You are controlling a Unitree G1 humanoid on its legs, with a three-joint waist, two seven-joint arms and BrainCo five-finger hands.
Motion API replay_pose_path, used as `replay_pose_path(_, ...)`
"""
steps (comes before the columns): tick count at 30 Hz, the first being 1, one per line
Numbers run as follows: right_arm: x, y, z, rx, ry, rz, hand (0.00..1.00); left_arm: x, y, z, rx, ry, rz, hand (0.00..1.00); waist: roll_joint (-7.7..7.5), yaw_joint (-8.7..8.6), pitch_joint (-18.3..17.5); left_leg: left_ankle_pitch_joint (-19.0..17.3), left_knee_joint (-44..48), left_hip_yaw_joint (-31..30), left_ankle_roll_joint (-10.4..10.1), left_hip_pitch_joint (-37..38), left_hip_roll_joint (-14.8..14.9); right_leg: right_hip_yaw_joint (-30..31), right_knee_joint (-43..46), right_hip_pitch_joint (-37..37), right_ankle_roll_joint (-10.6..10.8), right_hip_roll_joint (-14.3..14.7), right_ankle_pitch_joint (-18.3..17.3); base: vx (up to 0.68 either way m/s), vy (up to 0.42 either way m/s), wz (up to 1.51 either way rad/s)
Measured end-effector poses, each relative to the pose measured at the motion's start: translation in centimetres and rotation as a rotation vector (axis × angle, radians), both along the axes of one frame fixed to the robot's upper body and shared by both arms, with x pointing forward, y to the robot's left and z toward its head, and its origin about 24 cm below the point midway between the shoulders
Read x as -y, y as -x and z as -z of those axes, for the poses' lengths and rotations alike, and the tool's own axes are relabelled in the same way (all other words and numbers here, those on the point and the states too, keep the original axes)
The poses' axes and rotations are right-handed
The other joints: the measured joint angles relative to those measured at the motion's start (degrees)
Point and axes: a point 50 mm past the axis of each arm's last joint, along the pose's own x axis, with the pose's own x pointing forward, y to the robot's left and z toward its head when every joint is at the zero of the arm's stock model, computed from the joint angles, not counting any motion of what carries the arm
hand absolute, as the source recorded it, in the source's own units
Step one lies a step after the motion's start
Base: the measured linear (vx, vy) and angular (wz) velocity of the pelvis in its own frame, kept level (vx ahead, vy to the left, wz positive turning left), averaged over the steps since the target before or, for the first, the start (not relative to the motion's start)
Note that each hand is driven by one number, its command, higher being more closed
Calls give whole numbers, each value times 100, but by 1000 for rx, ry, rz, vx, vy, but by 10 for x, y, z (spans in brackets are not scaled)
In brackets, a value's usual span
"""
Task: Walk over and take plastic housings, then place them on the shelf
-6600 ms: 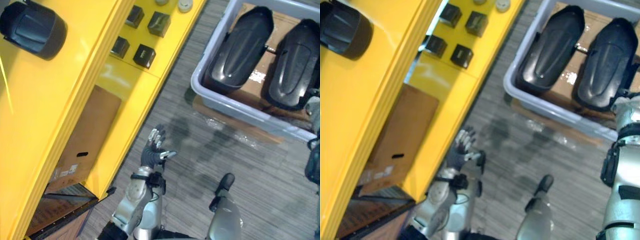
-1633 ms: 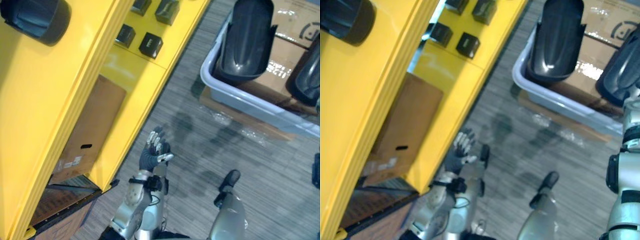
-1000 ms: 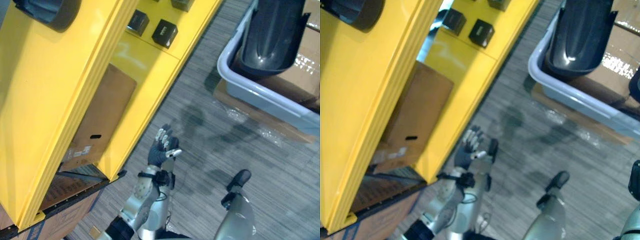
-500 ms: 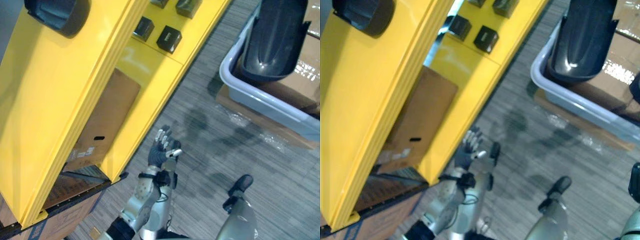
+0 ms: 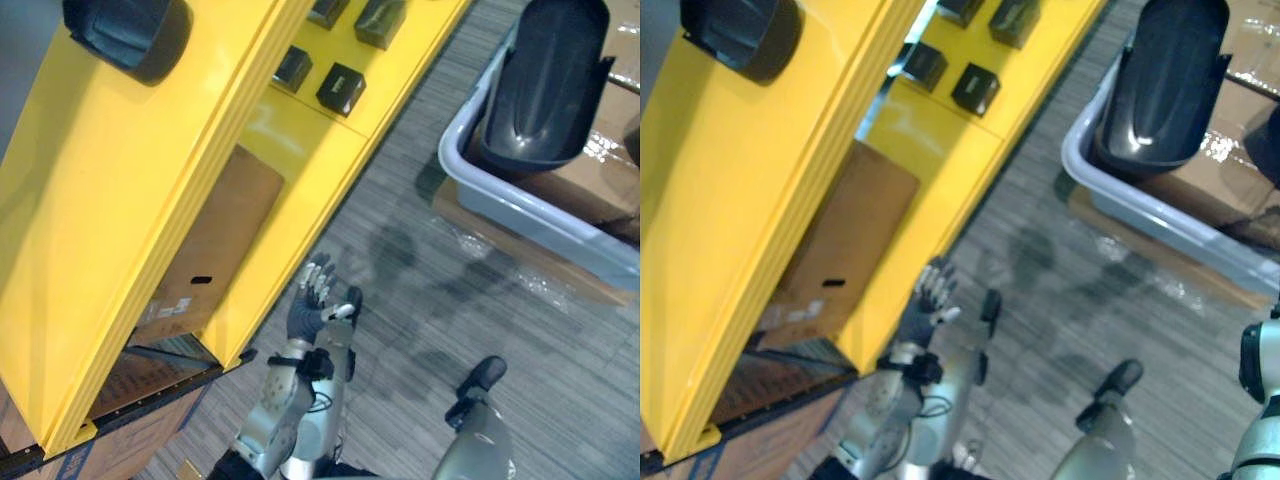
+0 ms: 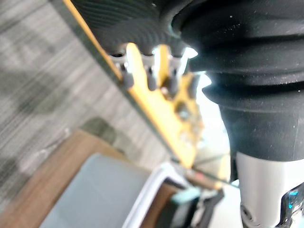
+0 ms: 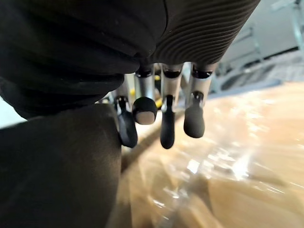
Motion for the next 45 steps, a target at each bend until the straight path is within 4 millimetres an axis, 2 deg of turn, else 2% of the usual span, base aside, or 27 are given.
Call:
replay_pose_path(4,-6,-6,2,2,9,-24,100,-9,-1,-1,11,-3,-40,0,-30,-90,22,-1,-33,20,0,170,9,7,-24,159,0,9,0,-10,-23,0)
replay_pose_path(7,-10,-9,0,17,21,-32,100,-17,0,-11,72,-18,-71,0,-88,-154,65,1,-46,42,-1,210,49,15,-31,182,-1,45,0,-37,-38,-6)
replay_pose_path(9,-18,-16,5,11,12,-60,100,-27,-1,-15,104,-50,-101,0,-218,-276,159,17,-149,83,-20,393,80,35,-56,301,-7,67,-5,-20,-38,-8)
replay_pose_path(13,-23,-21,2,-7,63,-80,100,-37,-5,-29,190,-123,-142,0,-360,-399,260,101,-338,135,-29,547,105,64,-98,355,2,88,5,-19,-31,-5)
replay_pose_path(16,-30,-26,1,-7,83,-106,100,-44,-15,-49,298,-178,-156,0,-470,-432,337,186,-510,247,-38,696,143,182,-112,361,20,110,26,-10,-34,-13)
replay_pose_path(18,-39,-33,2,-2,87,-140,100,-54,-26,-71,390,-198,-186,0,-543,-545,386,258,-663,270,-61,841,197,185,-119,431,21,152,30,5,-51,-4)
replay_pose_path(21,-47,-39,2,5,93,-173,100,-58,-36,-93,479,-232,-189,0,-607,-591,413,315,-825,365,-70,1023,239,256,-128,475,21,183,29,-3,-57,-14)
replay_pose_path(22,-53,-43,0,10,112,-197,100,-59,-41,-105,530,-249,-191,0,-628,-675,415,366,-921,380,-71,1070,253,265,-133,477,20,196,29,-14,-38,-7)
replay_pose_path(24,-65,-51,1,16,117,-240,100,-61,-47,-118,571,-267,-196,0,-707,-758,429,432,-1074,458,-82,1192,286,329,-142,473,20,223,29,-14,-53,-16)
replay_pose_path(27,-78,-60,6,6,114,-290,100,-57,-64,-129,572,-315,-178,0,-845,-869,417,439,-1106,570,-78,1269,295,430,-145,466,22,228,32,-7,-44,-16)
replay_pose_path(29,-85,-63,3,4,139,-324,100,-57,-76,-132,549,-374,-179,0,-917,-919,401,439,-1106,667,-78,1290,303,517,-147,417,27,232,57,-2,-42,-15)
replay_pose_path(32,-94,-67,-4,-2,183,-362,100,-62,-93,-137,520,-456,-196,0,-958,-1046,400,440,-1107,701,-78,1330,307,558,-147,420,28,234,74,-8,-42,-10)
replay_pose_path(34,-98,-70,-5,-2,185,-381,100,-63,-99,-140,508,-478,-195,0,-1006,-1062,400,439,-1108,797,-78,1385,313,640,-147,411,31,239,84,-16,-35,-18)
replay_pose_path(36,-108,-75,-6,-10,191,-417,100,-64,-108,-146,493,-513,-185,0,-1070,-1183,375,439,-1109,871,-78,1403,319,685,-173,402,26,246,106,-25,-27,-14)
replay_pose_path(39,-115,-79,-8,-18,207,-448,100,-64,-122,-153,457,-540,-170,0,-1153,-1208,346,439,-1111,1000,-78,1400,351,823,-311,349,14,303,226,-35,-31,-21)
replay_pose_path(45,-133,-85,-26,-1,309,-537,100,-62,-141,-155,337,-535,-101,0,-1197,-1368,357,439,-1114,1194,-78,1472,388,1002,-448,332,4,364,372,-23,-30,-16)
